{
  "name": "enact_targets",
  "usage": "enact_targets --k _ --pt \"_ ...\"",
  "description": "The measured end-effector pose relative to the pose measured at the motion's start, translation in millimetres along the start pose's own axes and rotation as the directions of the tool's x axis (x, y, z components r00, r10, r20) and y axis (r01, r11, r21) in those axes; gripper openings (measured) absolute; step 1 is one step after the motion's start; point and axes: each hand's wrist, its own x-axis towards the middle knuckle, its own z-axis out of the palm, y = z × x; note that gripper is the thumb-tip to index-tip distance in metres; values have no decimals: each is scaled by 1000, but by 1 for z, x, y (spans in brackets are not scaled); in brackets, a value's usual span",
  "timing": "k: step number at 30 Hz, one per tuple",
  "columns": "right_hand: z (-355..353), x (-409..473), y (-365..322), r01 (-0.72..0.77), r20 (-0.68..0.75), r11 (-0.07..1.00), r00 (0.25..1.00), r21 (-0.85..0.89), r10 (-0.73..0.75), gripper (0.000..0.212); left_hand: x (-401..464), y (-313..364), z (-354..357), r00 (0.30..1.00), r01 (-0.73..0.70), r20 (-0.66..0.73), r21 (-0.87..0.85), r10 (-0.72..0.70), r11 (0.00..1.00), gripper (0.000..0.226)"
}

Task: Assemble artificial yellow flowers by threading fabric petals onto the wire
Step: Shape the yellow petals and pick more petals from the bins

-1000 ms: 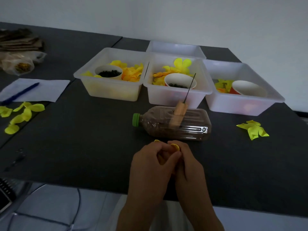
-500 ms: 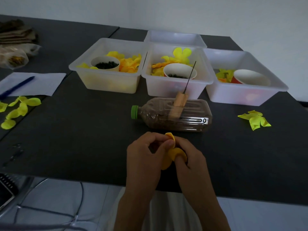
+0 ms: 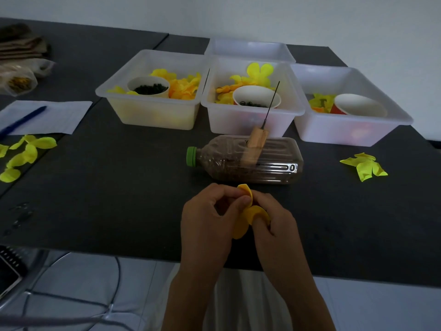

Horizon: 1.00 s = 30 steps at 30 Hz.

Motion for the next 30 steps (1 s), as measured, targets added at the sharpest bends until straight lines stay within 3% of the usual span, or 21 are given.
enact_targets --k 22,30 --pt "-1 1 -1 41 9 999 999 3 -41 38 0 -6 -2 1000 -16 -14 -39 15 999 16" --pt "4 0 -3 73 -32 997 997 -6 -73 37 1 -2 -6 995 -104 -8 17 104 994 8"
